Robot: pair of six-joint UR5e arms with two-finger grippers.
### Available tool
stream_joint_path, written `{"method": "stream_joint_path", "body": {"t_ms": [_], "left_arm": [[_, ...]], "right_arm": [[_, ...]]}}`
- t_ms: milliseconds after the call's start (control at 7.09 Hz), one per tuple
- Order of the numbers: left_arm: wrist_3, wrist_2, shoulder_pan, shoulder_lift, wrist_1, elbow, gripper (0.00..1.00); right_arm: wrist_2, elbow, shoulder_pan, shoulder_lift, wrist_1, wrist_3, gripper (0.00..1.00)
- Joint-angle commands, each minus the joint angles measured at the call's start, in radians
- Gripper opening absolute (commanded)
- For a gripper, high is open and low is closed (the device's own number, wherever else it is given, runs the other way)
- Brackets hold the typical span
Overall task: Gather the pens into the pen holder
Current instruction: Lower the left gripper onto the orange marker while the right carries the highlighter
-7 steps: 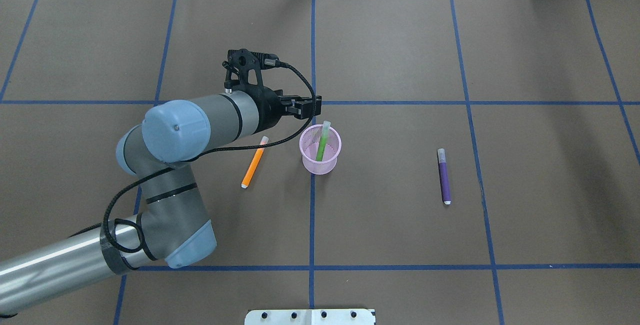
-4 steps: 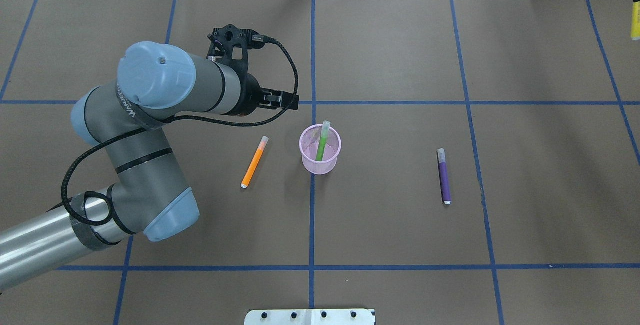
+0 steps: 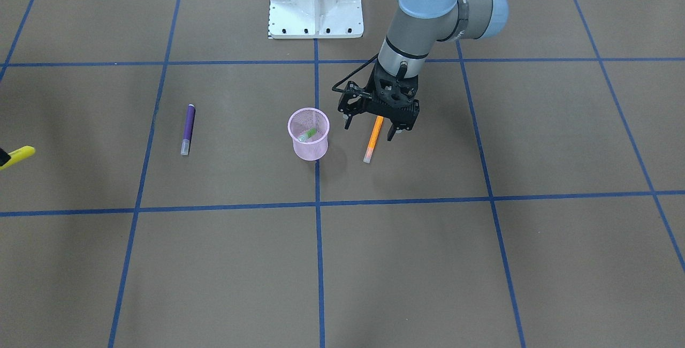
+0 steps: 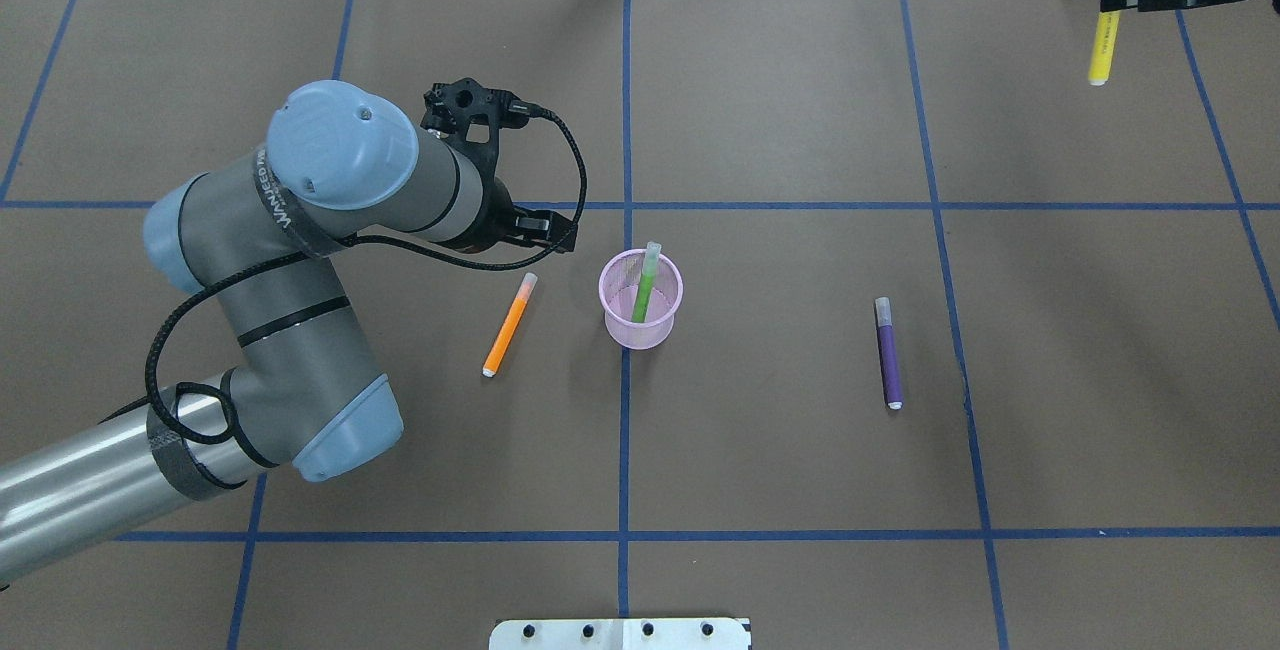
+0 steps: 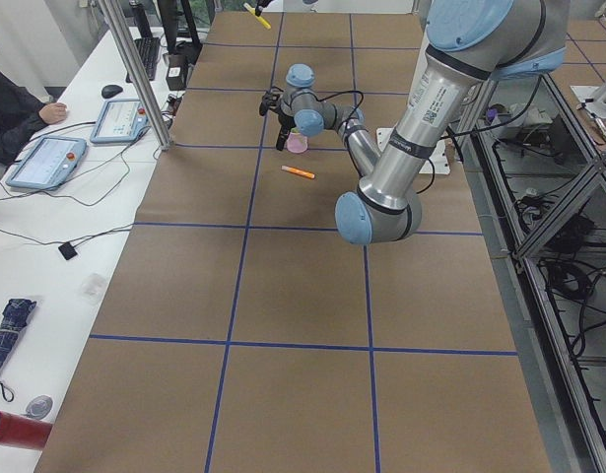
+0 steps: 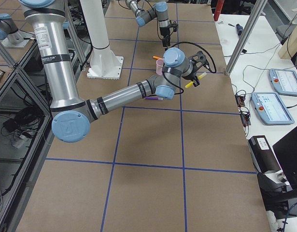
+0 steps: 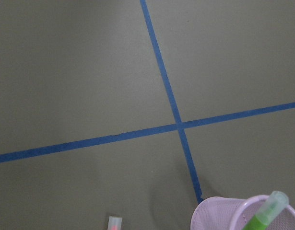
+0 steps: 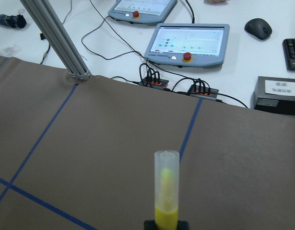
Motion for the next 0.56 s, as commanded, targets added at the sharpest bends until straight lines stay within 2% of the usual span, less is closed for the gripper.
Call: {"method": "stream_joint_path", "body": {"t_ms": [0,141,423], "left_arm": [[0.042,-0.015,0.009,-0.003,0.016,0.06,0.95],[0.042,-0.015,0.026,-0.006,0.015,0.092,0.94],[0.042,-0.017,0.04,-0.008,0.013,0.118,0.91]], "right_arm": [[-0.121,0.006,-0.139,0.001,0.149,0.042,0.0],[-0.202,0.009,-0.216,0.001,0.181,0.077,0.0],[-0.308,0.01,-0.343,0.026,0.23,0.092,0.0]]}}
